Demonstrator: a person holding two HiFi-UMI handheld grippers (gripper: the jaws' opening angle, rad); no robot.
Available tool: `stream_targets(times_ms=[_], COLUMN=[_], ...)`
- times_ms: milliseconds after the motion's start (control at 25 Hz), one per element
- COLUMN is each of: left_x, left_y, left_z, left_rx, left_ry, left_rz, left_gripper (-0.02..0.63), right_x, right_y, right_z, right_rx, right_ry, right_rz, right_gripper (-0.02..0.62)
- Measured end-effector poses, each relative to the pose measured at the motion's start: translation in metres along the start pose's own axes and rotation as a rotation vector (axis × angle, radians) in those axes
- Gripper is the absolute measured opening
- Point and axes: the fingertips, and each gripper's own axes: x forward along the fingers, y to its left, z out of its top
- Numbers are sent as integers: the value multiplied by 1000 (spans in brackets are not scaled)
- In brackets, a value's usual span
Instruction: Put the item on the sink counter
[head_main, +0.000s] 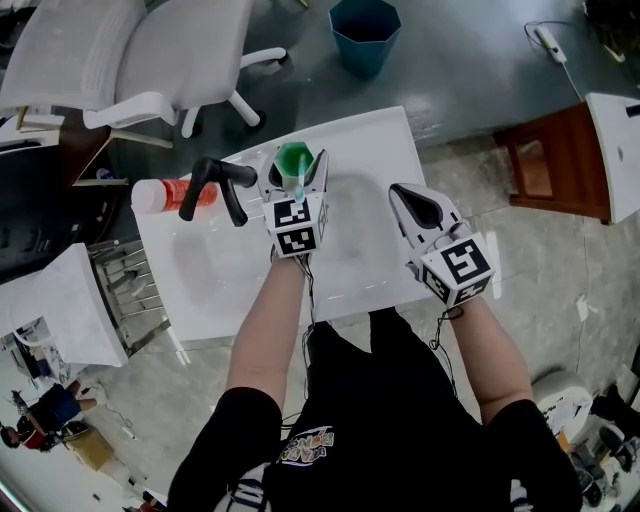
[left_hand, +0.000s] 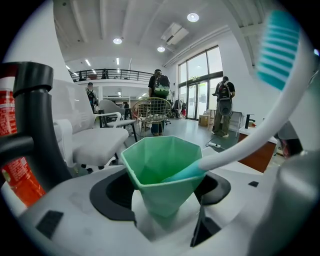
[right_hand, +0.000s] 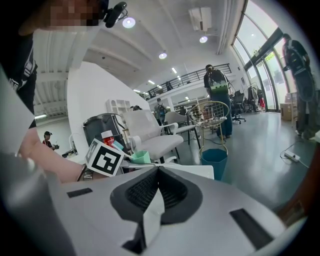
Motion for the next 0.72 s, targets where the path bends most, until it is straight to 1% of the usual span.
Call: stream_targets(times_ms=[120, 360, 720], left_x=[2, 5, 0], left_y=[-1, -4, -5], left_z=[-2, -2, 0], left_rx=[3, 16, 35], left_ry=[-1, -34, -133], left_rz=[-8, -21, -6], left_gripper=[330, 330, 330], right_x=[2, 6, 9], right_y=[0, 0, 0], right_z=[1, 0, -2], right_rx=[1, 4, 4], right_ry=[0, 3, 10], right_rz=[2, 9, 17], right_gripper=[54, 54, 54])
